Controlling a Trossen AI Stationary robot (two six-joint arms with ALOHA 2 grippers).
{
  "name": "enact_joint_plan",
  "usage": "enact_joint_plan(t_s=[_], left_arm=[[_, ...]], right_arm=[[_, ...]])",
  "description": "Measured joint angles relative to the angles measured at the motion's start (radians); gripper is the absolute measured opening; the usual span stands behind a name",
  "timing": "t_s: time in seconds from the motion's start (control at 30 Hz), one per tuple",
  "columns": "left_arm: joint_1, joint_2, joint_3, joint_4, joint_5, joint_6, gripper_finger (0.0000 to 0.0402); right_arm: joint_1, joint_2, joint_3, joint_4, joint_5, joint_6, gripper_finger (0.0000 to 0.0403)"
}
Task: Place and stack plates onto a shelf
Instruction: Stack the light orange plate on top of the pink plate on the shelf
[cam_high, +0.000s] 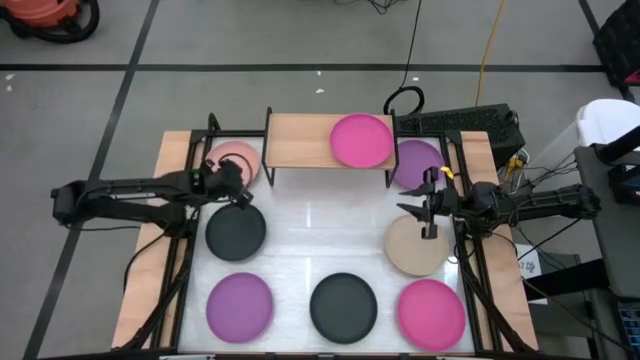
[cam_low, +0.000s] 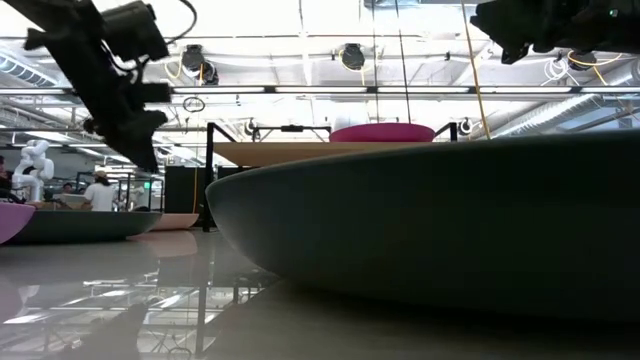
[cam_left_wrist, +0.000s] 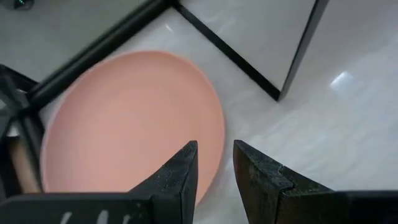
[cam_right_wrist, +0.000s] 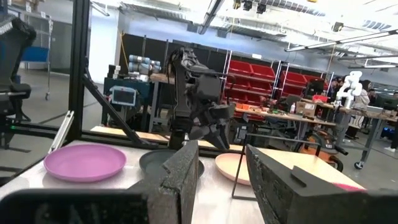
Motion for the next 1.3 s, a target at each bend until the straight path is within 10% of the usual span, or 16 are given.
enact_joint_plan(t_s=[1.1, 1.3], left_arm=[[0.24, 0.424, -0.001, 0.152, 0.189, 0.047, 0.0107], [0.232, 0.438, 0.001, 0.177, 0.169, 0.082, 0.0046]], right_arm=[[0.0, 0.002, 0.0, -0.016, 0.001, 0.032, 0.0118], [0.0, 0.003, 0.0, -0.024, 0.002, 0.022, 0.0118]])
